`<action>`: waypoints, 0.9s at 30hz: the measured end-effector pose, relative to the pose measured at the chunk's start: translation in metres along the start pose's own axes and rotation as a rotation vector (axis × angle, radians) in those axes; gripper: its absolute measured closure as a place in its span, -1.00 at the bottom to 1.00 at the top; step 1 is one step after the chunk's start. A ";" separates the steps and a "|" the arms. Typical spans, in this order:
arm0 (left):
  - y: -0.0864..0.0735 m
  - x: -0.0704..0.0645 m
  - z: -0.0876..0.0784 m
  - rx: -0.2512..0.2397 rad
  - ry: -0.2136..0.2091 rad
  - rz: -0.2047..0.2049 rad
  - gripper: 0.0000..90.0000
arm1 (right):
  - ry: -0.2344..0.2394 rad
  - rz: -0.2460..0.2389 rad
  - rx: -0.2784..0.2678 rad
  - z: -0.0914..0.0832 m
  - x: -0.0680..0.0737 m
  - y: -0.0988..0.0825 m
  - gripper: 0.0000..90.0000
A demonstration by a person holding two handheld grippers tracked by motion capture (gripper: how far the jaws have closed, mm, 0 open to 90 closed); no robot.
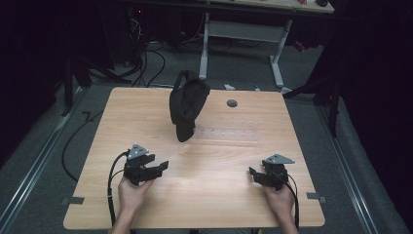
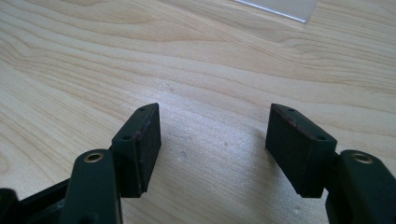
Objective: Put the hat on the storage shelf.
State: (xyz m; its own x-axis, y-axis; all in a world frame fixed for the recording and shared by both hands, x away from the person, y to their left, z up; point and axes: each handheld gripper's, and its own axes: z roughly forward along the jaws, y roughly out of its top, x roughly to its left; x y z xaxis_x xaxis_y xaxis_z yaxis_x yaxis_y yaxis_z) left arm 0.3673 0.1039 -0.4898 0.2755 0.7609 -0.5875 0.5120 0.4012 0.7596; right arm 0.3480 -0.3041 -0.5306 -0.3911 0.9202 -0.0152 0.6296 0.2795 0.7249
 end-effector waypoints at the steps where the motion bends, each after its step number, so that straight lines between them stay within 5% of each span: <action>1: -0.001 0.001 0.000 -0.002 0.002 -0.001 -0.20 | -0.001 0.000 0.000 0.000 0.000 0.000 -0.20; 16: -0.018 0.011 0.007 0.021 0.050 0.018 -0.23 | -0.001 -0.001 0.000 0.000 0.000 0.000 -0.20; 27: -0.037 0.017 0.021 0.033 0.116 0.077 -0.23 | -0.001 -0.009 -0.002 0.000 -0.001 0.000 -0.20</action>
State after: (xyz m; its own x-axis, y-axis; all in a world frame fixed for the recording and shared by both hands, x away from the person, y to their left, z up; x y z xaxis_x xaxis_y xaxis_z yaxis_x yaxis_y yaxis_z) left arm 0.3703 0.0908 -0.5338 0.2203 0.8432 -0.4905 0.5198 0.3240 0.7904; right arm 0.3485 -0.3049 -0.5305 -0.3957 0.9181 -0.0227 0.6249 0.2873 0.7260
